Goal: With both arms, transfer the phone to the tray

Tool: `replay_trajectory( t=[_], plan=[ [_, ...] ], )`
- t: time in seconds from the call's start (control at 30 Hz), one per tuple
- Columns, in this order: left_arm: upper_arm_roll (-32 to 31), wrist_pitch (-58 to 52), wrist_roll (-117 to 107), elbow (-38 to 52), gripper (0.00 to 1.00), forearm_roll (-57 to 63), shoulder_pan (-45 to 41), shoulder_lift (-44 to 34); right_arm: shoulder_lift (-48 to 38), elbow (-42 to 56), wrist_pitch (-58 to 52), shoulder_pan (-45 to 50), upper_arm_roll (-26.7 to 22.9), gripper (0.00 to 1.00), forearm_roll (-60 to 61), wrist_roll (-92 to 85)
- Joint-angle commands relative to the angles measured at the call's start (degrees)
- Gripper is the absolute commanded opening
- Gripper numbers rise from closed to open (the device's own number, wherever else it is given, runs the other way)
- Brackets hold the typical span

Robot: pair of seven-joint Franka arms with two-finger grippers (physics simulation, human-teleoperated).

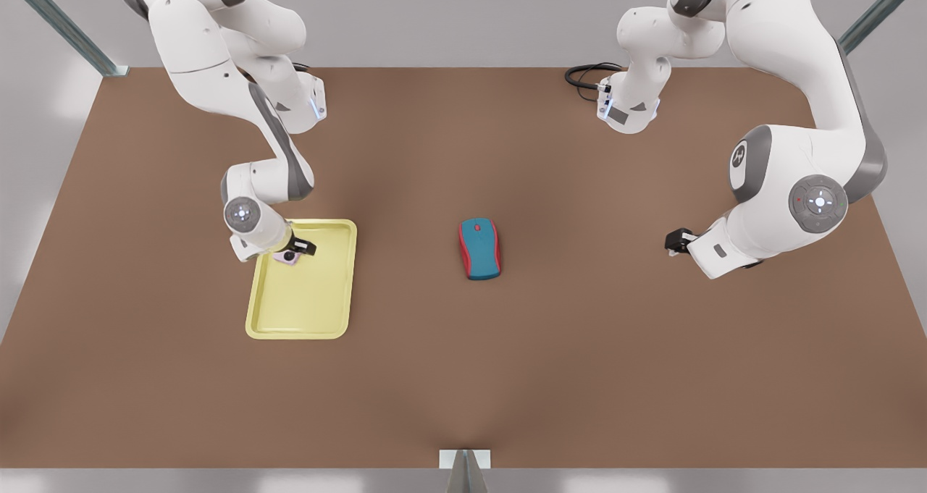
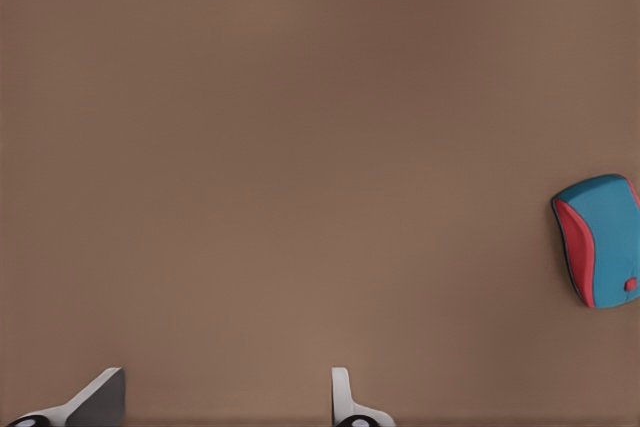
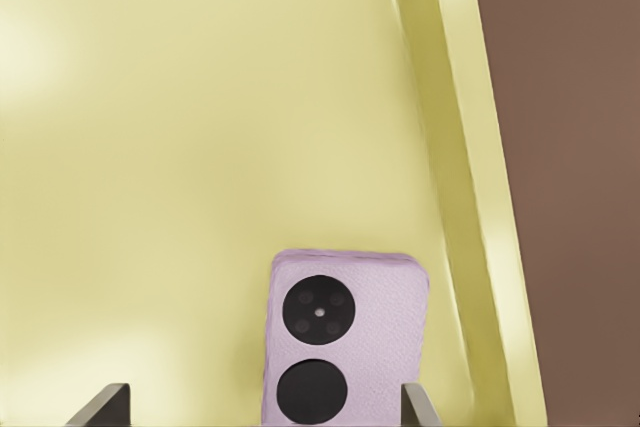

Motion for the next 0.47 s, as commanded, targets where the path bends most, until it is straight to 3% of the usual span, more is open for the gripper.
replay_trajectory(
  t=[0.0,0.17,0.27,0.33,0.37,0.43],
  plan=[
    [0.0,0.0,0.1,0.0,1.0,0.0,0.0,0.0,-2.4,3.2,-5.6,0.2,0.0,1.0,0.1,-19.5],
    [0.1,0.8,-0.5,0.1,1.0,0.6,-0.1,-0.8,-9.1,32.8,-39.4,0.2,0.3,1.0,0.5,-20.5],
    [0.5,0.8,-0.6,1.3,1.0,0.6,-0.1,-0.7,-9.4,50.8,-54.0,0.1,-7.2,1.0,1.6,-32.7],
    [0.5,0.8,-0.7,1.3,1.0,0.6,-0.1,-0.7,-9.5,53.7,-56.9,-4.4,-5.8,1.0,2.7,-32.6],
    [0.5,0.8,-0.6,1.3,1.0,0.7,-0.1,-0.6,-9.3,53.9,-57.5,-9.3,-0.3,1.0,4.1,-32.5],
    [0.5,0.8,-0.7,1.3,1.0,0.7,-0.1,-0.4,-9.2,53.5,-57.5,-8.9,-0.2,1.0,3.3,-32.1]
  ],
)
